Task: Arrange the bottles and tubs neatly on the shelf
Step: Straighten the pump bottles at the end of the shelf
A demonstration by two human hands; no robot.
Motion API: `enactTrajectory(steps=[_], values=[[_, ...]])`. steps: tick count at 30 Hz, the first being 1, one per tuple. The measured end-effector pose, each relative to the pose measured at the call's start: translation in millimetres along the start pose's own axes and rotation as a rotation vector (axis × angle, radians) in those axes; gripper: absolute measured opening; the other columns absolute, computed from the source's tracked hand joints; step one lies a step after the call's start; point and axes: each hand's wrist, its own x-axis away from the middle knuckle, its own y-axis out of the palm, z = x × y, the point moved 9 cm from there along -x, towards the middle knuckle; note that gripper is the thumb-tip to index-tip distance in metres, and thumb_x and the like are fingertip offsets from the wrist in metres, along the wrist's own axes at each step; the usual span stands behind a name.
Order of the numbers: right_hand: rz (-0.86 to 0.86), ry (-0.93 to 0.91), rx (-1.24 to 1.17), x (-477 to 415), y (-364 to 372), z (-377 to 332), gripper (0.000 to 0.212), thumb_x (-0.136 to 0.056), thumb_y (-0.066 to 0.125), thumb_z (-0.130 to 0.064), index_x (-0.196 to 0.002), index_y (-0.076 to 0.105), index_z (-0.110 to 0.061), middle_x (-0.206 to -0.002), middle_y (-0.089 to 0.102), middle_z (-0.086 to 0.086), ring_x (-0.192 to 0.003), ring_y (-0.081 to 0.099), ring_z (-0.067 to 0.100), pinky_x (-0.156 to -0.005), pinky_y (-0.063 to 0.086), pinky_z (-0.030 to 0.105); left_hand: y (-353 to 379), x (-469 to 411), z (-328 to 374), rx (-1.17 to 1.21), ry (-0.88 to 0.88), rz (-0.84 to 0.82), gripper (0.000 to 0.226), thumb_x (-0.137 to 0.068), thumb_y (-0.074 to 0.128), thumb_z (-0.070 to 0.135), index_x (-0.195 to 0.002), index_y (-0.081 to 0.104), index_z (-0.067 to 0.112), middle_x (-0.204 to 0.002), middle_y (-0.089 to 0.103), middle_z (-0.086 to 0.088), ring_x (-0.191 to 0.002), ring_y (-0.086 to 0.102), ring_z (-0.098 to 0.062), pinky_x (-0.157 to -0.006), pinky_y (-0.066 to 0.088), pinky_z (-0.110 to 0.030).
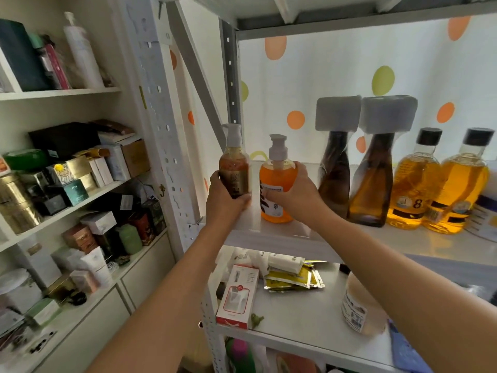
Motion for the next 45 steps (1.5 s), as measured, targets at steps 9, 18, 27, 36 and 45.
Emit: enactTrajectory(steps=[9, 18, 27, 36, 45], values=[[0.089, -0.11, 0.283, 2.2, -28.5, -49.6, 0.088, -0.078, 0.077, -0.043, -0.146, 0.028, -0.018, -0.141, 0.047, 0.01, -0.124, 0.052, 0.028, -0.095, 0.046, 0.036, 18.7, 81.2, 63.8, 0.276, 0.346, 0.208, 0.059, -0.087, 0.071, 0.032, -0.134, 0.037, 0.027, -0.136, 0.046, 0.003, -0.123, 0.047, -0.012, -0.103, 0.043, -0.026], [-0.037, -0.13, 0.603, -5.4, -33.3, -76.4, 0.053, -0.086, 0.069, -0.042, -0.122, 0.057, -0.005, -0.112, 0.064, 0.009, -0.1, 0.062, 0.023, -0.085, 0.051, 0.031, 73.0, 26.6, 33.7, 0.394, -0.02, -0.654, 0.066, -0.086, 0.071, 0.025, -0.143, 0.039, 0.028, -0.139, 0.054, 0.004, -0.128, 0.052, -0.021, -0.106, 0.044, -0.046], [-0.21, -0.122, 0.65, -6.4, -30.8, -84.8, 0.016, -0.088, 0.069, -0.023, -0.086, 0.053, -0.026, -0.077, 0.052, 0.002, -0.075, 0.05, 0.017, -0.056, 0.038, 0.012, 82.8, 29.2, 45.3, 0.267, 0.073, -0.43, 0.09, -0.069, 0.084, 0.041, -0.142, 0.033, 0.024, -0.136, 0.05, 0.006, -0.121, 0.053, -0.017, -0.092, 0.053, -0.032], [-0.188, -0.196, 0.559, 8.0, -39.7, -90.4, 0.037, -0.087, 0.07, -0.016, -0.097, 0.038, -0.03, -0.08, 0.051, 0.006, -0.08, 0.049, 0.018, -0.059, 0.038, 0.02, 92.3, 31.8, 44.8, 0.31, 0.074, -0.509, 0.084, -0.079, 0.079, 0.028, -0.147, 0.03, 0.025, -0.145, 0.046, 0.0, -0.127, 0.051, -0.023, -0.102, 0.048, -0.043], [-0.16, -0.154, 0.661, 4.6, -39.7, -83.1, 0.027, -0.087, 0.069, -0.023, -0.101, 0.06, -0.002, -0.084, 0.053, 0.005, -0.083, 0.053, 0.019, -0.078, 0.047, 0.031, 90.9, 34.1, 48.0, 0.361, 0.074, -0.49, 0.08, -0.081, 0.078, 0.021, -0.146, 0.031, 0.023, -0.139, 0.049, 0.003, -0.119, 0.053, -0.017, -0.091, 0.052, -0.028]])
